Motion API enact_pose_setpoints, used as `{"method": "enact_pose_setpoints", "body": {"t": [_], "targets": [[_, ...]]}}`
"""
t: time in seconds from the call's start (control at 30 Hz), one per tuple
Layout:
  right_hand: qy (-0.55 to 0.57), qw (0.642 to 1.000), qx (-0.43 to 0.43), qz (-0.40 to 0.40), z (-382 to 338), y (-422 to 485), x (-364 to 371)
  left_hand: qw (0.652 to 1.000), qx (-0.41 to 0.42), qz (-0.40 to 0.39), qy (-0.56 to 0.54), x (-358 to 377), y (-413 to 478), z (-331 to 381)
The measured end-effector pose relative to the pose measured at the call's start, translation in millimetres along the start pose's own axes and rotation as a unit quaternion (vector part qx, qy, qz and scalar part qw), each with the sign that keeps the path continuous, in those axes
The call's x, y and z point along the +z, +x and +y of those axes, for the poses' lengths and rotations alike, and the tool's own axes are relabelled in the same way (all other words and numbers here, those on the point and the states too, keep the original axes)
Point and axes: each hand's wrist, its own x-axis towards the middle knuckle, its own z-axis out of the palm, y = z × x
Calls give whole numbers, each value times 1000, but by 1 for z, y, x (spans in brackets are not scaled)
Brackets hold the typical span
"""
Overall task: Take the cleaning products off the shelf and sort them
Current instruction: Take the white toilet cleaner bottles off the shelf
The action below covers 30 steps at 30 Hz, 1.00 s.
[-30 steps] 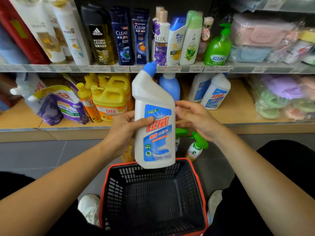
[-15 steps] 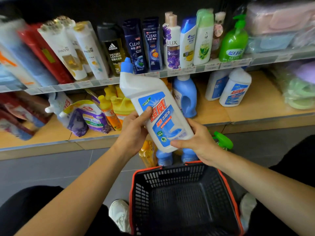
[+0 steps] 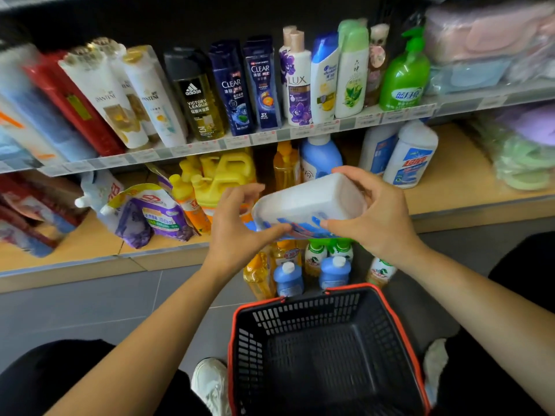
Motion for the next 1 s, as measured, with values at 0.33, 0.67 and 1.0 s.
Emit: {"method": "enact_pose_setpoints", "body": {"t": [0.33, 0.67, 1.0], "targets": [[-69, 988, -92, -102, -17, -16, 11, 974, 152, -169, -17, 0, -7, 2], [-165, 921, -334, -115, -6, -14, 20, 986, 128, -104, -33, -3, -16, 9], [-209, 889, -399, -78, 10, -17, 11, 990, 121, -71, 21, -11, -18, 11]]}}
